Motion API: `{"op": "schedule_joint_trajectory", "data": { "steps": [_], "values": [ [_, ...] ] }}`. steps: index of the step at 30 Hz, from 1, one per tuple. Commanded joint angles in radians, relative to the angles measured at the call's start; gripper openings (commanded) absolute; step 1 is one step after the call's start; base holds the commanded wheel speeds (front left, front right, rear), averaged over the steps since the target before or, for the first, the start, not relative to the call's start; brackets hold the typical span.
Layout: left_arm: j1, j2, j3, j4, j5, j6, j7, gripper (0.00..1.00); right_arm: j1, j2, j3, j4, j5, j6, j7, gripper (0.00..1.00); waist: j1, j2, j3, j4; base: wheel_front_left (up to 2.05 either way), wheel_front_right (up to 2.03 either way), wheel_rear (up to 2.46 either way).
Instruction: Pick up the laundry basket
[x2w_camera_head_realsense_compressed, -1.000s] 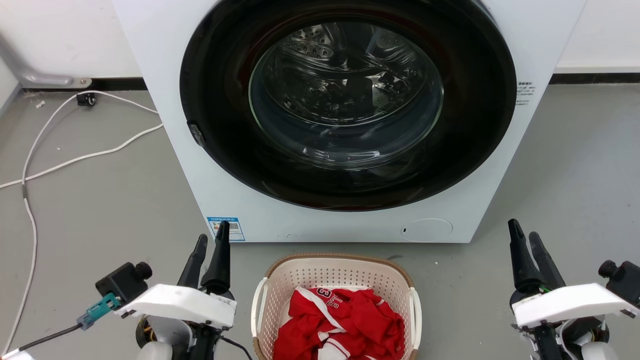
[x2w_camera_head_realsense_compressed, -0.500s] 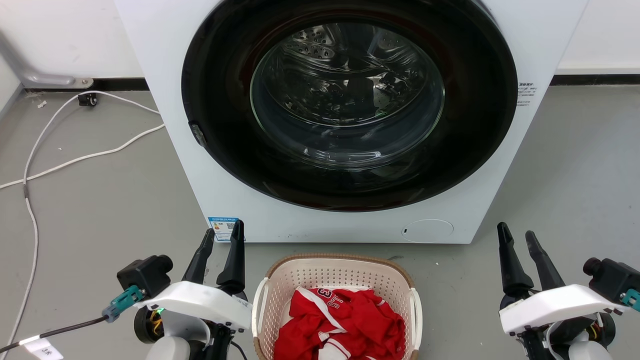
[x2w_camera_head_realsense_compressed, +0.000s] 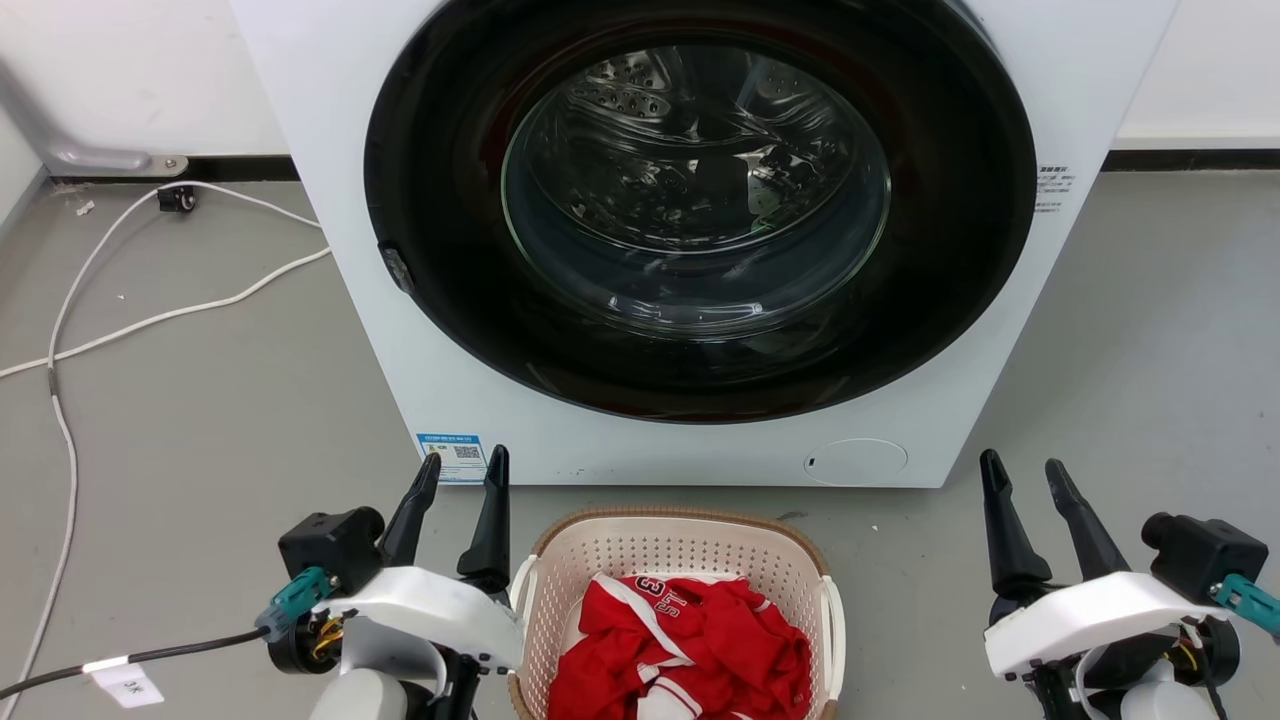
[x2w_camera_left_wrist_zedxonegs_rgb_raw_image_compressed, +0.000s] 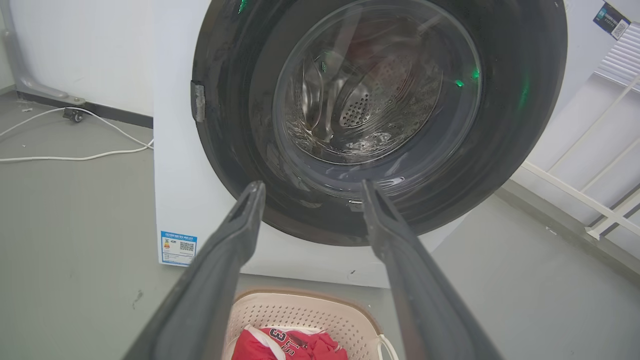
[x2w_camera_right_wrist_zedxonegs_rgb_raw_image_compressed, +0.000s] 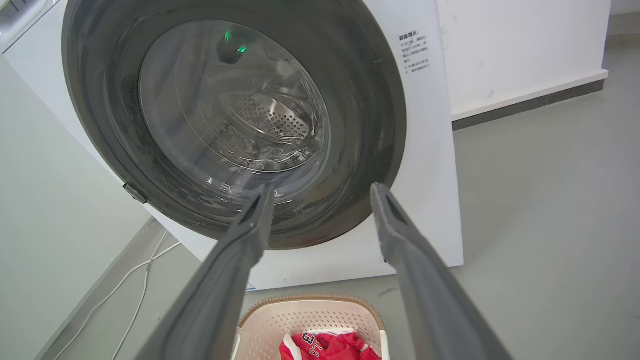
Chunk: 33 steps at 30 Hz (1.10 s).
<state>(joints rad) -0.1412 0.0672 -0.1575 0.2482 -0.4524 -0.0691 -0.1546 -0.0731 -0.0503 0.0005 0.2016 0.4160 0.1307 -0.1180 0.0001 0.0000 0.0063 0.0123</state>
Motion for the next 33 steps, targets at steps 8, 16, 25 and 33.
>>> {"op": "schedule_joint_trajectory", "data": {
  "steps": [8,16,25,33],
  "values": [
    [-0.029,0.010,-0.024,0.014,0.096,0.020,-0.028,1.00,0.003,-0.001,0.005,-0.008,-0.089,0.000,-0.010,1.00,0.0000,0.0000,0.001,0.002,0.00,0.00,0.00],
    [-0.035,0.010,-0.041,0.028,0.159,0.029,-0.046,1.00,0.011,0.000,0.006,-0.012,-0.152,0.000,-0.017,1.00,0.0000,0.0000,0.000,0.005,0.00,0.00,0.00],
    [-0.040,0.006,-0.055,0.050,0.220,0.027,-0.064,1.00,0.014,0.000,0.012,-0.013,-0.215,0.000,-0.027,1.00,0.0000,0.0000,0.002,0.006,0.00,0.00,0.00],
    [-0.040,-0.001,-0.053,0.072,0.253,0.016,-0.080,1.00,0.020,0.000,0.015,-0.016,-0.268,0.000,-0.035,1.00,0.0000,0.0000,0.002,0.006,0.00,0.00,0.00]
  ]
}}
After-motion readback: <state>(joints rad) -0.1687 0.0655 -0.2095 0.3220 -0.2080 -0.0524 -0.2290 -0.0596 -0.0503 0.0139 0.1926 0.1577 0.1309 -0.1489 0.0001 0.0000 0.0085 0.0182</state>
